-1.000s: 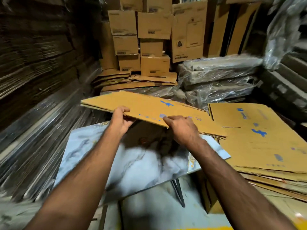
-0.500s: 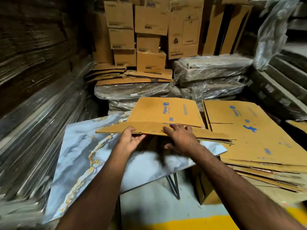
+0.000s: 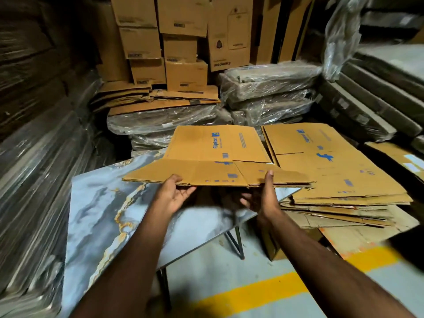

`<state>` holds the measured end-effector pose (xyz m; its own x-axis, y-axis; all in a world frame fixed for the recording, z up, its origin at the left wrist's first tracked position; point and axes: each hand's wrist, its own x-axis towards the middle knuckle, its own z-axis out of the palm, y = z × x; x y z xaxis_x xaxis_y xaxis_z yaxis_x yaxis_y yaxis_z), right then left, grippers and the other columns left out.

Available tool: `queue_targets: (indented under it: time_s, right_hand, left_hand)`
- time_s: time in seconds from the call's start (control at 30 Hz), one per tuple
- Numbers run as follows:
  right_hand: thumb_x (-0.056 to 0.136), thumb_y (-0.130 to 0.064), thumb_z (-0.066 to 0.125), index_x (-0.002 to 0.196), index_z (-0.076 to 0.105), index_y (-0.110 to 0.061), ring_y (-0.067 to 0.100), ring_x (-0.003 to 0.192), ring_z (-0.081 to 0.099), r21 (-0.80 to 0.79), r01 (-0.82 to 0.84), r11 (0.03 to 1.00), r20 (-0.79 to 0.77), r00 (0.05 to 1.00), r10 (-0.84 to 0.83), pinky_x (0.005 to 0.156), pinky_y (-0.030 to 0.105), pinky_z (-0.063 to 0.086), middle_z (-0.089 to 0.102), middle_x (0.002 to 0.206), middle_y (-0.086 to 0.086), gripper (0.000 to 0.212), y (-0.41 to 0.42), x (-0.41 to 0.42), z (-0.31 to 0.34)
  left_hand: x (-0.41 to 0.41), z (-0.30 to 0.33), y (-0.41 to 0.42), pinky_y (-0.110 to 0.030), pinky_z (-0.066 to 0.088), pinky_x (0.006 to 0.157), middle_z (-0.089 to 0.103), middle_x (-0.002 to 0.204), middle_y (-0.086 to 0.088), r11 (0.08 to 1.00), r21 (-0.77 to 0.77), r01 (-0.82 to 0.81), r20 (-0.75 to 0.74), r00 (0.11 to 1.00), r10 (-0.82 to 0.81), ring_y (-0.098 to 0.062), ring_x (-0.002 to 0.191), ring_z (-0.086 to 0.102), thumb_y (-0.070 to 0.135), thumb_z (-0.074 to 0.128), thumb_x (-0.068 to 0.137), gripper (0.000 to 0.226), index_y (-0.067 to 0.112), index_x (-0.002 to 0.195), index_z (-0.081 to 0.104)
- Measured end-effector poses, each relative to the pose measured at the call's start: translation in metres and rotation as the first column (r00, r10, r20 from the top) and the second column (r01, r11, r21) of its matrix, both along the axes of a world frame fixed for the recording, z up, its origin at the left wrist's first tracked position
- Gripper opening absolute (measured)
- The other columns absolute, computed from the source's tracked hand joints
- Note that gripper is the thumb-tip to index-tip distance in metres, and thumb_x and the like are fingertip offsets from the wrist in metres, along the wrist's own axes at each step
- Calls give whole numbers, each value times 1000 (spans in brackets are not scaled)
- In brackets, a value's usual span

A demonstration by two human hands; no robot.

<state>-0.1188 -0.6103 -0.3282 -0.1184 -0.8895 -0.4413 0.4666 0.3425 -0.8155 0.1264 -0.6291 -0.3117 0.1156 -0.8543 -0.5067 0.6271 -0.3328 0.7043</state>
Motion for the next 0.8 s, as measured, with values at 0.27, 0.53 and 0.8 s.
queue_targets:
  time_s: [0.27,0.53,0.8]
  right_hand:
    - [90,5,54,103,55,-11,28,70,65,61,29,998,-199,980,-17,46,36,58,63,86,15,21,-23,4,8]
    - [90,-7,51,128,52,-14,35,97,64,-128,-270,954,-831,554,45,81,49,57,67,113,13,39,-49,-12,-8]
    - [91,-7,53,124,56,-4,33,73,56,-325,-372,870,-904,393,-169,62,30,37,62,84,13,33,-124,-79,4]
  left_hand:
    - [37,-18,6,-45,50,88,55,137,-15,999,-12,-30,68,997,31,-36,123,55,13,50,101,32,12,133,47]
    - [13,-21,-7,-45,59,73,65,120,-16,987,-113,110,452,891,-47,-29,99,66,-3,50,95,34,5,128,52]
    - [-55,7,-74,-29,59,54,66,108,-12,966,-254,56,517,852,87,-20,85,67,0,54,96,19,4,114,55]
